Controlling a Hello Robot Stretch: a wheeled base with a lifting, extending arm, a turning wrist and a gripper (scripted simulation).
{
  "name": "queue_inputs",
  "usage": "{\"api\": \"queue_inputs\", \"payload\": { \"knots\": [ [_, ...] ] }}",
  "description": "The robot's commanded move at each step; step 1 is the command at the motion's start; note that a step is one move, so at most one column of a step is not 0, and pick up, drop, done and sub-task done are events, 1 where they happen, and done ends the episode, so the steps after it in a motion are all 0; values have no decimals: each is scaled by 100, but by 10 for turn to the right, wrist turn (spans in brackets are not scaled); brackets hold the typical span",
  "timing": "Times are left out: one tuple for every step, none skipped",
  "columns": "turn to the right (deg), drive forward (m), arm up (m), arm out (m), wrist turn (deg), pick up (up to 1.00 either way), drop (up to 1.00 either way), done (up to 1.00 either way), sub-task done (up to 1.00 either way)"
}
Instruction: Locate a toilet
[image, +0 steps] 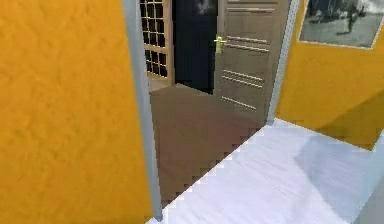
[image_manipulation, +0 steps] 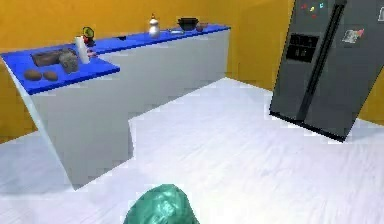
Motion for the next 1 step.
{"api": "queue_inputs", "payload": {
  "knots": [
    [0, 100, 0, 0, 0, 0, 0, 0, 0]
  ]
}}
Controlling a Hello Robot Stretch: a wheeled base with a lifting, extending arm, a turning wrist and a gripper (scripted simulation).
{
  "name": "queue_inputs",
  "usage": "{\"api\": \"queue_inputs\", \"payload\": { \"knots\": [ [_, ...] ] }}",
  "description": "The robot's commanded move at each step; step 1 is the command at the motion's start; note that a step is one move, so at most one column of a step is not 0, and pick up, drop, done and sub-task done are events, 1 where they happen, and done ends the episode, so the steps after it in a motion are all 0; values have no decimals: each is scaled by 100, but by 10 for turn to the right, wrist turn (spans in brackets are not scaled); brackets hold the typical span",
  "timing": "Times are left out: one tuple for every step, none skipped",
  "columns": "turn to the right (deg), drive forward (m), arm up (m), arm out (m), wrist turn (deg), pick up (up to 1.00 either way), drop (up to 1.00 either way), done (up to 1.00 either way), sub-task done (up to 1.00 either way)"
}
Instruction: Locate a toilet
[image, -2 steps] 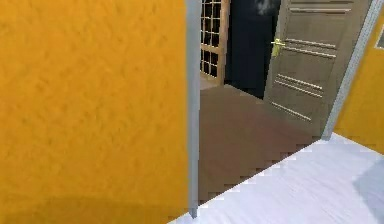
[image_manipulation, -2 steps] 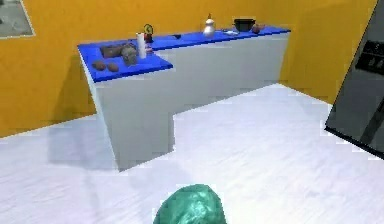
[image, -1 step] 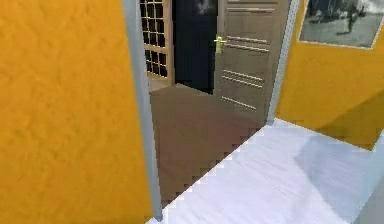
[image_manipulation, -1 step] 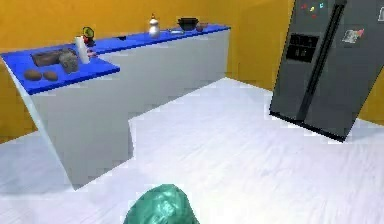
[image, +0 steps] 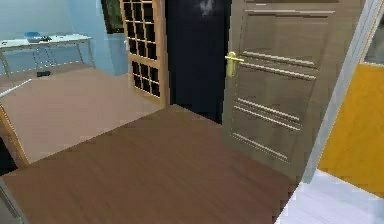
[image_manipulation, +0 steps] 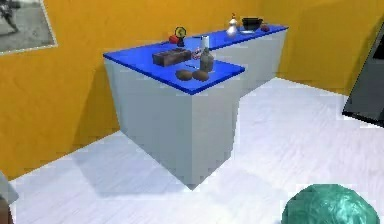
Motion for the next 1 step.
{"api": "queue_inputs", "payload": {
  "knots": [
    [210, 0, 0, 0, 0, 0, 0, 0, 0]
  ]
}}
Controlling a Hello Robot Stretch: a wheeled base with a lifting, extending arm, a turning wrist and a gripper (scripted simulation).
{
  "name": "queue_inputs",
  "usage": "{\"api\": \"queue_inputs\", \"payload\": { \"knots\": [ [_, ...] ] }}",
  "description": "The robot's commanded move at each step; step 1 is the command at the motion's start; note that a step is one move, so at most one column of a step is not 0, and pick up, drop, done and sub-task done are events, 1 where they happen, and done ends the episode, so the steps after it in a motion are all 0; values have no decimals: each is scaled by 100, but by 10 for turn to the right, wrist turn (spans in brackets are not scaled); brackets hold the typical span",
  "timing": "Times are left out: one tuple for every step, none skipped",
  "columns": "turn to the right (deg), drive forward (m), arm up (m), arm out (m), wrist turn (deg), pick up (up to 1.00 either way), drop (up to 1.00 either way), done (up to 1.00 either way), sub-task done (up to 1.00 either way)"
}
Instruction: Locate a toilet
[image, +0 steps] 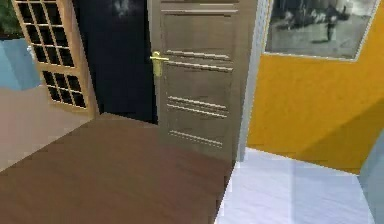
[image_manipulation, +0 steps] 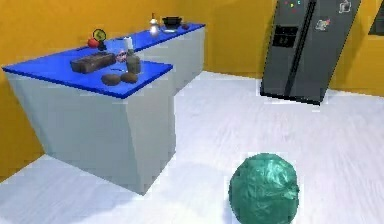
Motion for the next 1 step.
{"api": "queue_inputs", "payload": {
  "knots": [
    [0, 10, 0, 0, 0, 0, 0, 0, 0]
  ]
}}
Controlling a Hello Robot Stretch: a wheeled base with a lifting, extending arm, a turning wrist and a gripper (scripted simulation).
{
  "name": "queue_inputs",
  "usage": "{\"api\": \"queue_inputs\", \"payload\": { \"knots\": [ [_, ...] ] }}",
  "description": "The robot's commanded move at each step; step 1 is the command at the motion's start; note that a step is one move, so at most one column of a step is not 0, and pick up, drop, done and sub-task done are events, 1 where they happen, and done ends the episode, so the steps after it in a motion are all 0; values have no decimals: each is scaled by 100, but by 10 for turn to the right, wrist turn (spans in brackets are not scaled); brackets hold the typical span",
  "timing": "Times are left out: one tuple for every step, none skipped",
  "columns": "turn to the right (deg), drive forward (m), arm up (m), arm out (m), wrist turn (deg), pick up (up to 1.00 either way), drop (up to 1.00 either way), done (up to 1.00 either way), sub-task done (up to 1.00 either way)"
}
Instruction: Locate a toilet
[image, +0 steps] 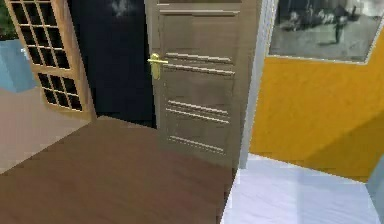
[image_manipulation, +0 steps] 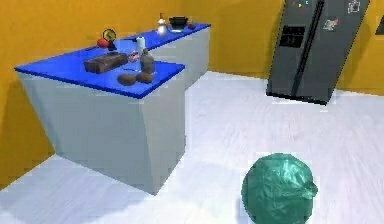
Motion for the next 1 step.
{"api": "queue_inputs", "payload": {
  "knots": [
    [-450, 0, 0, 0, 0, 0, 0, 0, 0]
  ]
}}
